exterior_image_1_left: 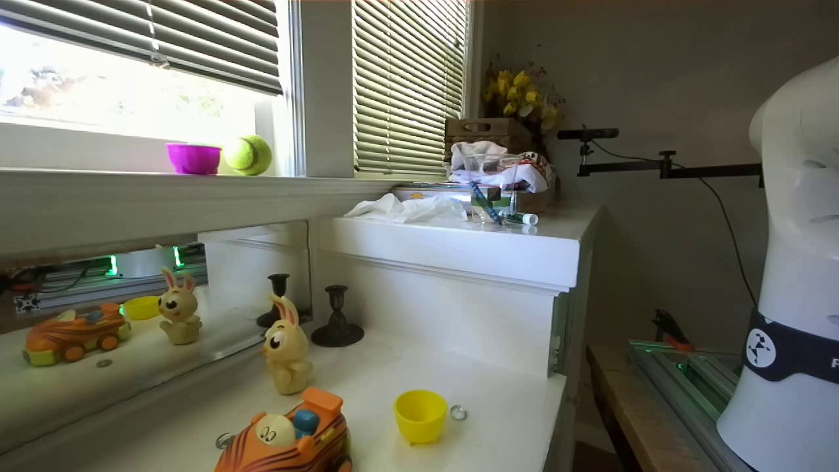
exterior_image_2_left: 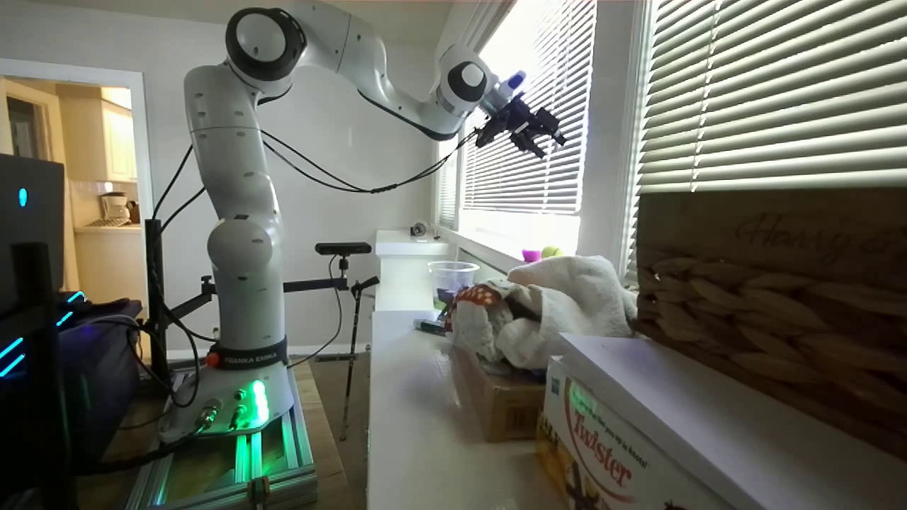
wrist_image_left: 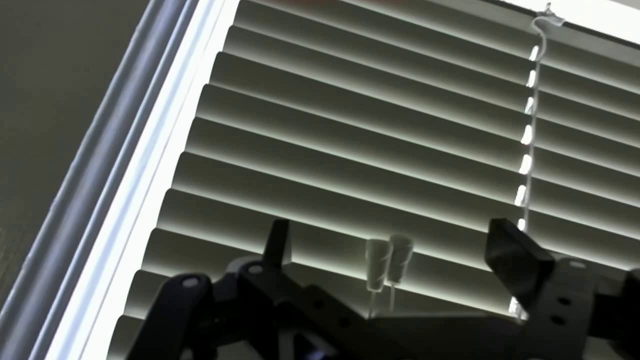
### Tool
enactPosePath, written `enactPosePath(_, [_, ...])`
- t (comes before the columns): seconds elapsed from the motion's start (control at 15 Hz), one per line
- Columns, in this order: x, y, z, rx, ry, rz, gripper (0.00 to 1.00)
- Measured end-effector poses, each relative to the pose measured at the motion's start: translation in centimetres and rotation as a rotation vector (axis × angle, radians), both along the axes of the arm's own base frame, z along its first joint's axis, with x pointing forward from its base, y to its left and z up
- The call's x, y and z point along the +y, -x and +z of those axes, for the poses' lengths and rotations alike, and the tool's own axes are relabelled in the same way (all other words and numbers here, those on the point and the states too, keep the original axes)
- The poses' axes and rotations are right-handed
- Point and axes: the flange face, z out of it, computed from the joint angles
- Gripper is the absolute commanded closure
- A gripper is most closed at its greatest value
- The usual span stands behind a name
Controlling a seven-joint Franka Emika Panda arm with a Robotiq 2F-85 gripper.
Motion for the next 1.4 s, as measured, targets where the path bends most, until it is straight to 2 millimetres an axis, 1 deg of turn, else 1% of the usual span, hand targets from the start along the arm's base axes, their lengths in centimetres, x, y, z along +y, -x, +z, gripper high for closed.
enactPosePath(0.4, [0.9,0.0,-0.2,0.006,0.016,0.013,0.0])
enactPosePath(0.47, [1.0,0.0,-0.2,0.006,0.022,0.016,0.25])
enactPosePath(0.53, [1.2,0.0,-0.2,0.005,0.031,0.016,0.26])
enactPosePath(1.2, [1.4,0.0,-0.3,-0.022,0.101,-0.002,0.98])
enactPosePath(1.33, [1.5,0.0,-0.3,-0.027,0.109,0.002,1.0])
enactPosePath(1.4, [1.6,0.0,-0.3,-0.03,0.112,0.004,0.96])
